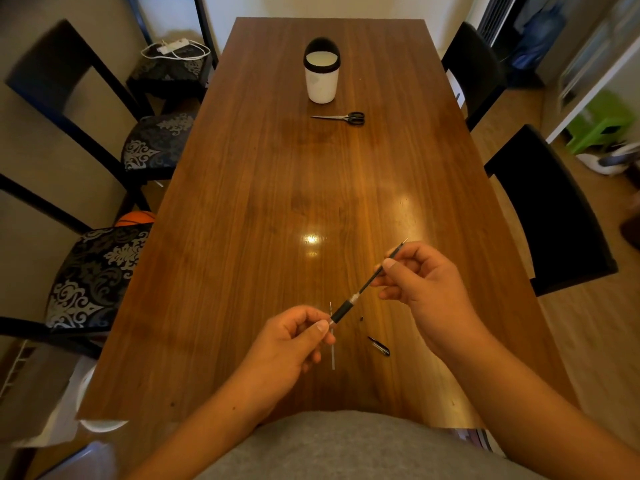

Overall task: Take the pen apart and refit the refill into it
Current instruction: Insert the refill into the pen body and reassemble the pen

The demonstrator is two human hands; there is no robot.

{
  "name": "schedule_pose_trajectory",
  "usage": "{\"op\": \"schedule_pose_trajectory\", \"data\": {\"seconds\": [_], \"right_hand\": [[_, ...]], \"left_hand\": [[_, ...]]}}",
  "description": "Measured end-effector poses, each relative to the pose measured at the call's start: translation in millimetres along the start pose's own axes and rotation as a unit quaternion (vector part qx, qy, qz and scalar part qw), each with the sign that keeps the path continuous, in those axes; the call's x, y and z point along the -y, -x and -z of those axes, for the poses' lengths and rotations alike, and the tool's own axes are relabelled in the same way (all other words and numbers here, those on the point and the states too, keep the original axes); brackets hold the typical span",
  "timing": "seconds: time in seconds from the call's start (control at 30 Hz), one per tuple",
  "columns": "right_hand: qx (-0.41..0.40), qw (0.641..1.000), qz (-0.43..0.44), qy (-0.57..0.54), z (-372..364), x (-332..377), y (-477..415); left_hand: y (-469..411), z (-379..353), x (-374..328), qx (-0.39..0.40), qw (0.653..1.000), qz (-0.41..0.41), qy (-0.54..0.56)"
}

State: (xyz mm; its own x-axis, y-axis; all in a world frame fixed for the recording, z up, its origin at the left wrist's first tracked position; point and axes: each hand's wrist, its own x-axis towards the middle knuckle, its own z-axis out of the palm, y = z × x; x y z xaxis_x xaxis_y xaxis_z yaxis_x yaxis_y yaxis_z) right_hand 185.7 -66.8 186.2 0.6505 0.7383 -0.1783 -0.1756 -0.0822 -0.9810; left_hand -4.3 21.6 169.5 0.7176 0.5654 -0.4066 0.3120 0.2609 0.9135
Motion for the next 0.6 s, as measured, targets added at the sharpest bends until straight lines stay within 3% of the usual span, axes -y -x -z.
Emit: {"op": "schedule_pose_trajectory", "data": {"seconds": [0.6], "right_hand": [[0.120, 0.981, -0.007, 0.150, -35.1, -19.1, 11.6]], "left_hand": [[-6.5, 10.1, 15.7, -0.047, 0.998, 0.023, -0.021]]}}
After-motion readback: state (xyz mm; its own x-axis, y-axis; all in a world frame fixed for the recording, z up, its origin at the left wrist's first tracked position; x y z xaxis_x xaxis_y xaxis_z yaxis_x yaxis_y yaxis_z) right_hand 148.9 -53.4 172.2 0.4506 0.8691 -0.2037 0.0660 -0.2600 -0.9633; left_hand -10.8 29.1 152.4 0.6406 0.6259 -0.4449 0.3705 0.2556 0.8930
